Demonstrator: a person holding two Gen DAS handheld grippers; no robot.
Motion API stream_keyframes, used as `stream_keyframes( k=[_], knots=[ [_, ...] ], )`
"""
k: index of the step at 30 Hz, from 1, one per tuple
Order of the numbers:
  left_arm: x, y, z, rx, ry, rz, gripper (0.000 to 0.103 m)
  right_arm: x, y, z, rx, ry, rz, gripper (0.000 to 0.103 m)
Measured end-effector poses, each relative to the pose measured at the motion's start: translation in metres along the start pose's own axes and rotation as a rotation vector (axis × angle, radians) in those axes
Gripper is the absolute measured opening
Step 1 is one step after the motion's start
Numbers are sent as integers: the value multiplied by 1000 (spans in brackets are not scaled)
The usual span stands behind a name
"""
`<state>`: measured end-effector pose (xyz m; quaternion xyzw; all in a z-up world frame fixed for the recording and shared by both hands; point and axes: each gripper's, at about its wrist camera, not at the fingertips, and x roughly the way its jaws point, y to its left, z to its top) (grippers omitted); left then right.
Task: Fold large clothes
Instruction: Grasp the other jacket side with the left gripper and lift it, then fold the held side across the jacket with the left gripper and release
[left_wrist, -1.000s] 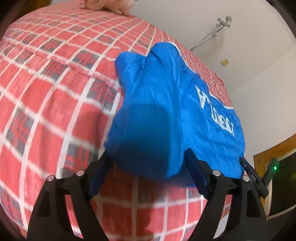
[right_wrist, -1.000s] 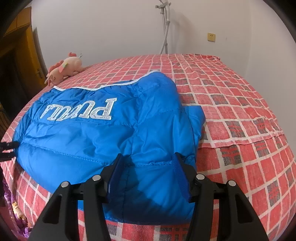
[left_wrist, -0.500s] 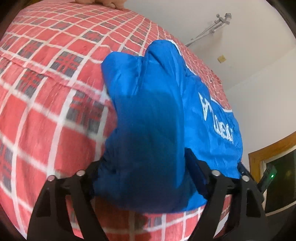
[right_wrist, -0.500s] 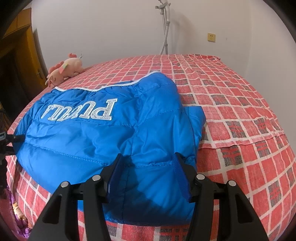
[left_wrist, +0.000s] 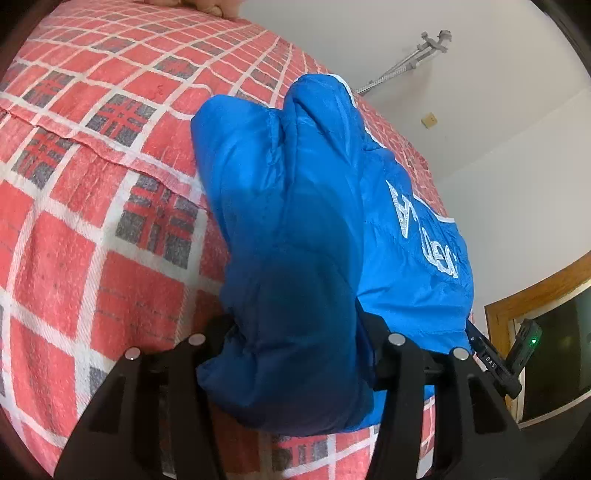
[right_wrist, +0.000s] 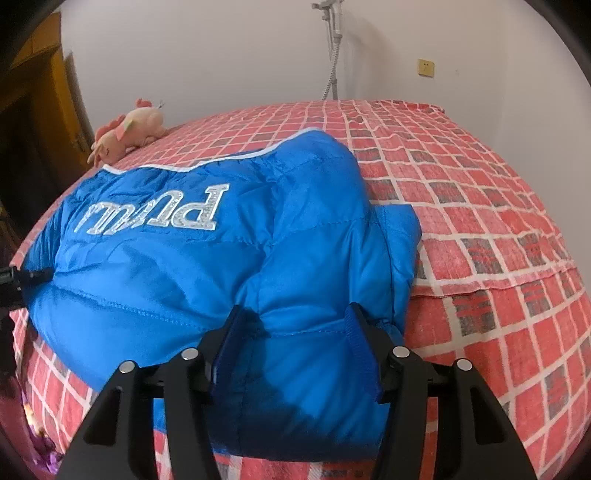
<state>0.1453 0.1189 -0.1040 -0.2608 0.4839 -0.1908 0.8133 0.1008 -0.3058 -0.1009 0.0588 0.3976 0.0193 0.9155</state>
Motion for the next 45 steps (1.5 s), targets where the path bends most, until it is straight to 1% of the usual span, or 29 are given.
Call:
stream_keyframes(
  k=[3,5,8,10,12,15,17,21,24,27,29,31,33,35,39,43,45],
  knots=[
    [-4,-1,1,-5,-12,-7,45,-1,-2,2,-1,7,7,56],
    [-11,-10,1,20,-34,1,37,-6,-3,5,11,8,21,56],
    [-25,-32,3,71,-79,6,34,-27,-7,10,10,-32,44,56],
    [-35,-50,4,110,-107,9,33,-46,-11,13,5,-82,43,57],
    [-44,-75,6,166,-136,20,33,-61,-15,15,5,-111,39,59],
    [-51,-110,9,238,-157,12,33,-69,-22,14,12,-104,40,59],
    [-51,-144,10,309,-164,9,33,-68,-26,13,19,-86,39,59],
    [-31,-209,4,444,-145,41,34,-63,-32,9,33,-62,37,59],
    [-14,-237,-7,510,-116,62,34,-62,-36,5,45,-50,40,59],
    [17,-264,-19,565,-67,77,35,-58,-36,1,40,-28,33,59],
    [34,-271,-26,587,-39,82,36,-54,-37,-1,39,-9,32,59],
    [59,-275,-35,609,13,87,37,-49,-39,-4,43,8,32,59],
    [86,-273,-44,619,76,86,38,-43,-41,-6,49,24,36,59],
    [104,-270,-48,620,106,83,39,-40,-42,-7,55,31,41,59],
    [116,-263,-57,636,103,87,40,-37,-44,-10,65,35,56,59],
    [117,-253,-57,617,105,66,40,-34,-44,-11,72,44,60,59],
    [113,-251,-57,619,95,67,40,-34,-44,-9,74,46,59,59]
  ],
)
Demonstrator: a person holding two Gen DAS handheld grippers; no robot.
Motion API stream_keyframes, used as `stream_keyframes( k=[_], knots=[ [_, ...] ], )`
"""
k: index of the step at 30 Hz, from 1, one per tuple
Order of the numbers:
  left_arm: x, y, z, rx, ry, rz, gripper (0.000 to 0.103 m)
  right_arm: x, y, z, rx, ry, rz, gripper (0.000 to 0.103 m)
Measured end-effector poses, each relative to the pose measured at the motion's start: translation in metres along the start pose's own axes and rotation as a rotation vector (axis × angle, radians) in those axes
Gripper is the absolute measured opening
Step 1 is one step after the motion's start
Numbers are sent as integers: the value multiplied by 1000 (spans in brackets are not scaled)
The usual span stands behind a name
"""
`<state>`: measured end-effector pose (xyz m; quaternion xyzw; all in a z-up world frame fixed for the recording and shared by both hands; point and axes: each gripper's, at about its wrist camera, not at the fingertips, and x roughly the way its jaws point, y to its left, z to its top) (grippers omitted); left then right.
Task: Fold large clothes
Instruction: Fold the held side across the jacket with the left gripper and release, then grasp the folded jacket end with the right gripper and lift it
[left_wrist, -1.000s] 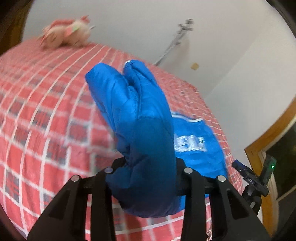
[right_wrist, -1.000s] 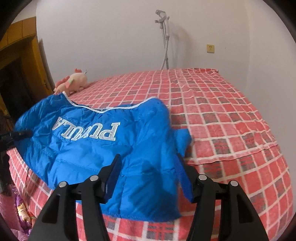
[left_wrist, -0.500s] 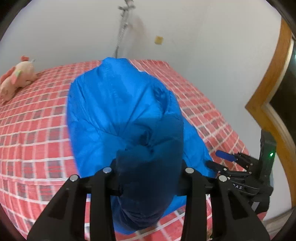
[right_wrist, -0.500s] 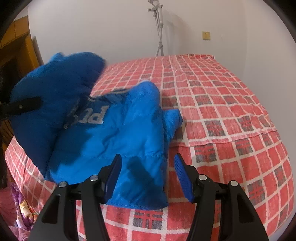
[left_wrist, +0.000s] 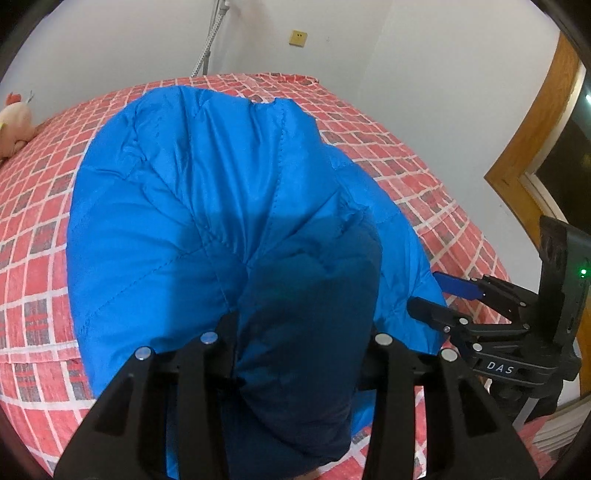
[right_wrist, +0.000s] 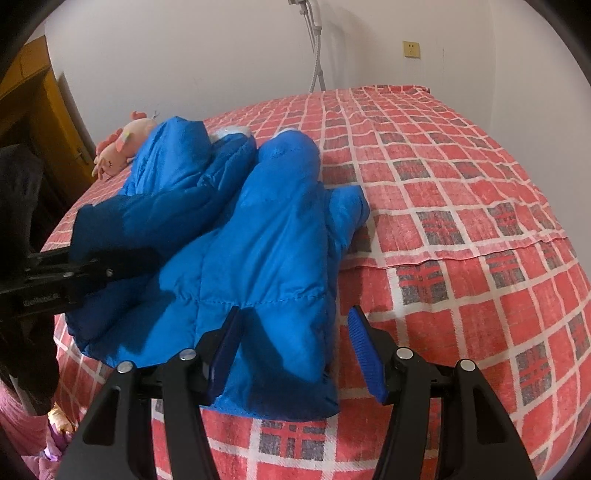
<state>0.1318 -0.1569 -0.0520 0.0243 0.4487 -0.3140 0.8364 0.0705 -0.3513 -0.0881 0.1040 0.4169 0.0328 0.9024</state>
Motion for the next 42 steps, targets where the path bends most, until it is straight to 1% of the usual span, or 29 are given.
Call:
stream_keyframes(
  k=[3,5,6,8,10,12,13,15,16,18,19,22,23,24,26,27,30,33,36,38,40,42],
  knots=[
    [-11,-13,2,21,-12,14,44,-4,3,3,-6,-7,-14,59],
    [-20,-20,3,27,-27,6,50,-7,4,6,-12,-14,-17,59],
    [-25,-21,3,27,-32,-2,53,-10,5,7,-16,-18,-17,59],
    [-41,-23,3,19,-51,-35,62,-13,6,11,-20,-25,-22,59],
    [-61,-27,2,22,-73,-74,64,-16,8,16,-25,-30,-24,59],
    [-76,-30,2,28,-101,-91,65,-19,11,23,-26,-27,-6,59],
    [-88,-29,2,32,-125,-92,67,-19,12,26,-28,-25,2,60],
    [-100,-24,4,23,-152,-63,69,-23,15,35,-32,-20,19,60],
    [-107,-16,6,10,-171,-31,69,-25,16,40,-30,-18,28,61],
    [-112,0,9,-15,-191,53,70,-31,19,53,-16,-10,60,68],
    [-112,12,11,-41,-200,120,71,-33,20,59,-8,-3,78,69],
    [-108,40,16,-92,-212,229,72,-34,29,80,5,36,146,75],
    [-107,47,17,-107,-212,254,72,-32,33,85,8,54,169,81],
    [-104,53,17,-120,-210,268,72,-27,37,93,20,83,198,84],
    [-97,63,17,-134,-199,282,72,-14,40,102,61,138,251,85],
    [-96,67,17,-136,-194,283,72,-3,42,107,89,180,280,85],
    [-88,70,18,-134,-186,298,72,23,49,114,133,269,286,86],
    [-90,79,12,-129,-195,324,73,43,60,119,139,325,288,88],
    [-88,88,12,-146,-191,313,74,60,70,123,132,355,253,89],
    [-86,94,9,-155,-185,307,74,69,78,125,109,365,220,89],
    [-84,100,7,-166,-177,301,75,78,84,125,81,361,201,83],
    [-83,103,5,-176,-170,295,75,79,89,125,56,332,199,61]
  ],
)
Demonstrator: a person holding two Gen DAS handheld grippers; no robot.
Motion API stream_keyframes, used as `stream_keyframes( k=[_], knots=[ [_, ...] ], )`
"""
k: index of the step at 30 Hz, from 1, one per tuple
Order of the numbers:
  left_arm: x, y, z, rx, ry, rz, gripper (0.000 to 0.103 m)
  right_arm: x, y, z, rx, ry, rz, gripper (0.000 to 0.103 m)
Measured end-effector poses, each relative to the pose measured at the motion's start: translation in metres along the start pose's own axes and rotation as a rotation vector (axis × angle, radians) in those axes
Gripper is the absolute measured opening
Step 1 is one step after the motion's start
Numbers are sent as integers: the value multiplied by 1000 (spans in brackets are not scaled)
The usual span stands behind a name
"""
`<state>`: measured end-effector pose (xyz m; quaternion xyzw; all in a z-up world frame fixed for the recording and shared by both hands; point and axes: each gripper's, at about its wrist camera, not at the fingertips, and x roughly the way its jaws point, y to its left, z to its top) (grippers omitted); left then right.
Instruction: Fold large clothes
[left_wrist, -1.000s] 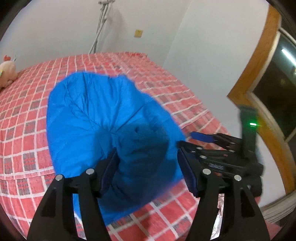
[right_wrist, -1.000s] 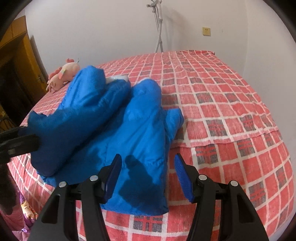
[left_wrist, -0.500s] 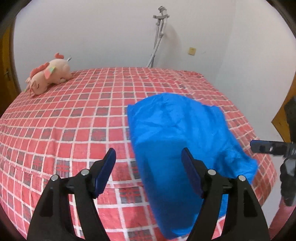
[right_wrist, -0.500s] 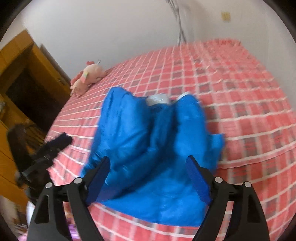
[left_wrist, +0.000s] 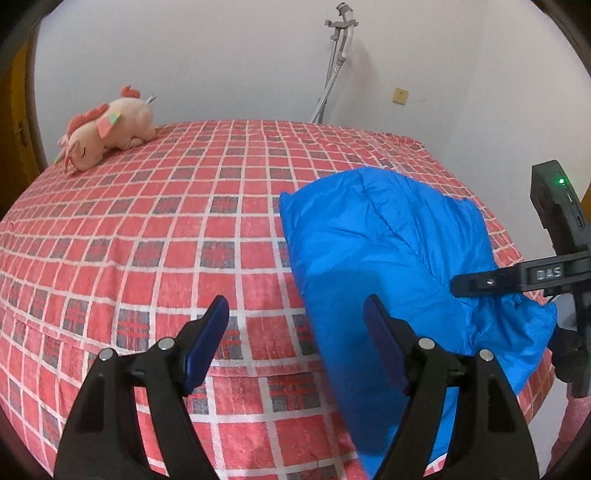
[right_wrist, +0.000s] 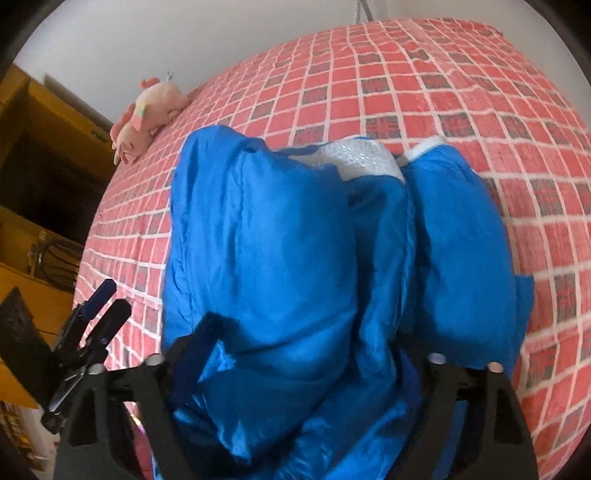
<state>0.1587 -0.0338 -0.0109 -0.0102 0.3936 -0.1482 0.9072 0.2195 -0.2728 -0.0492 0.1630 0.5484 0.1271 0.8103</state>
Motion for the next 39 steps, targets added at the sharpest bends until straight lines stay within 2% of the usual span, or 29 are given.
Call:
stream_keyframes(
  k=[1,3,6,9,14,17,23,28,34,37,39],
  knots=[
    [1,2,-1,-8,6,-3,75,-2,3,1,-23,-19,-6,54],
    [2,5,-2,-21,17,-10,75,-10,12,1,-72,-60,-15,30],
    [0,4,-2,-34,21,-34,75,-25,21,2,-129,-94,3,17],
    [-8,-3,0,-34,1,-61,75,-52,25,4,-163,-141,23,14],
    [-22,-28,5,-2,-30,-118,75,-111,8,2,-175,-263,14,13],
    [-23,-53,4,43,-37,-133,75,-126,-18,-6,-146,-287,-17,13],
    [10,-102,-17,147,49,-153,75,-95,-93,-26,-6,-215,-35,14],
    [26,-115,-34,173,71,-167,76,-63,-149,-55,79,-223,82,20],
    [38,-116,-40,146,92,-172,77,-52,-153,-68,79,-249,92,26],
    [31,-115,-37,157,82,-148,76,-72,-140,-68,40,-259,2,39],
    [22,-114,-36,167,64,-140,75,-97,-124,-73,-22,-316,-87,40]
  ],
)
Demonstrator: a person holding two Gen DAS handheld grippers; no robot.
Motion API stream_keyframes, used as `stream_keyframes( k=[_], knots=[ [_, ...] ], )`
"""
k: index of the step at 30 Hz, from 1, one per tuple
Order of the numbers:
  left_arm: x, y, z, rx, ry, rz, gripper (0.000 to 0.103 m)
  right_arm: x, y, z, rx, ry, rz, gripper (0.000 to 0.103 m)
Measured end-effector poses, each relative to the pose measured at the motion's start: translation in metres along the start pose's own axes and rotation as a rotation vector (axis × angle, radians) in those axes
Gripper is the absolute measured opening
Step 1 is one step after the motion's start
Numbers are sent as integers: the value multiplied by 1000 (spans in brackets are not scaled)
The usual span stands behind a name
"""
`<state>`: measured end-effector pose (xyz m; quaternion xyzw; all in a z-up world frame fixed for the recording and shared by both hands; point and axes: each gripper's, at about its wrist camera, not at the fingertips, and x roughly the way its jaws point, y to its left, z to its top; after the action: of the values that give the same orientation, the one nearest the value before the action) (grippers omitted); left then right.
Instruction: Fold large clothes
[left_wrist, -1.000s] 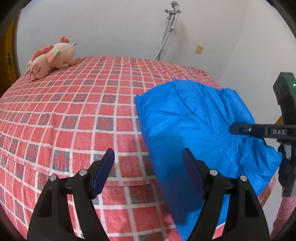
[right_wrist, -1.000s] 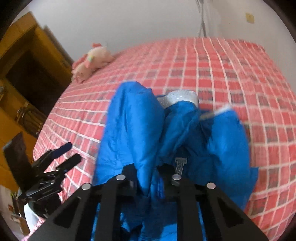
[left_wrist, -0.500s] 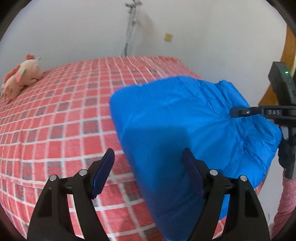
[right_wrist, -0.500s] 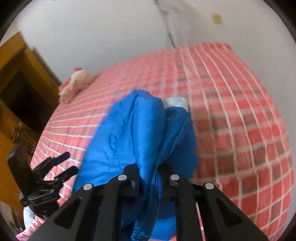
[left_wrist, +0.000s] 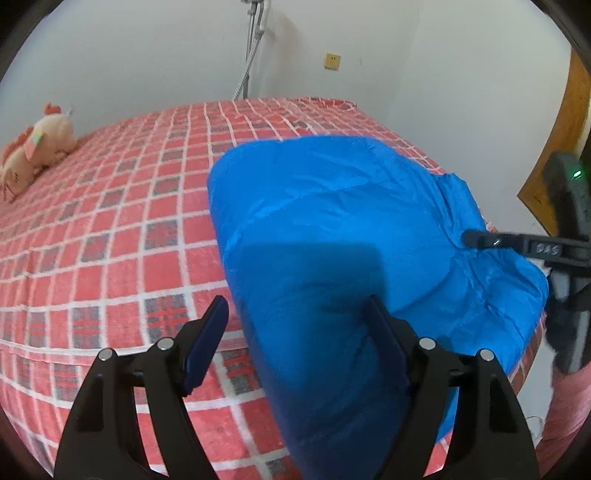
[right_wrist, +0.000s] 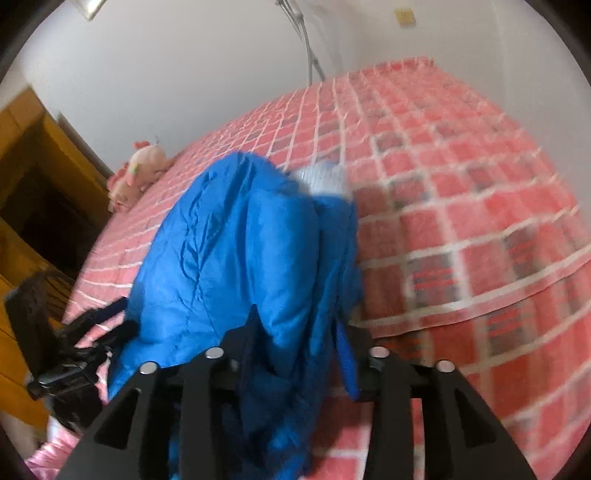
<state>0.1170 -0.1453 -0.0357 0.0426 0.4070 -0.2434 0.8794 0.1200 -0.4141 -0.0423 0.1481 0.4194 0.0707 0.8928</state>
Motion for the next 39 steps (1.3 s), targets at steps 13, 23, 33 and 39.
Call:
stream_keyframes(
  k=[13,23,33,39],
  knots=[
    [-25,-18,-14,24,-24,-16,75,-26,80,-22,-278,52,-16,31],
    [0,-18,-35,37,26,-65,80,8,25,-90,-109,34,-37,31],
    [-3,-15,-40,-4,5,-52,78,-14,16,-89,-28,-36,6,31],
    [-33,-19,-41,17,-67,-21,77,-51,47,-79,-123,-141,-28,34]
  ],
)
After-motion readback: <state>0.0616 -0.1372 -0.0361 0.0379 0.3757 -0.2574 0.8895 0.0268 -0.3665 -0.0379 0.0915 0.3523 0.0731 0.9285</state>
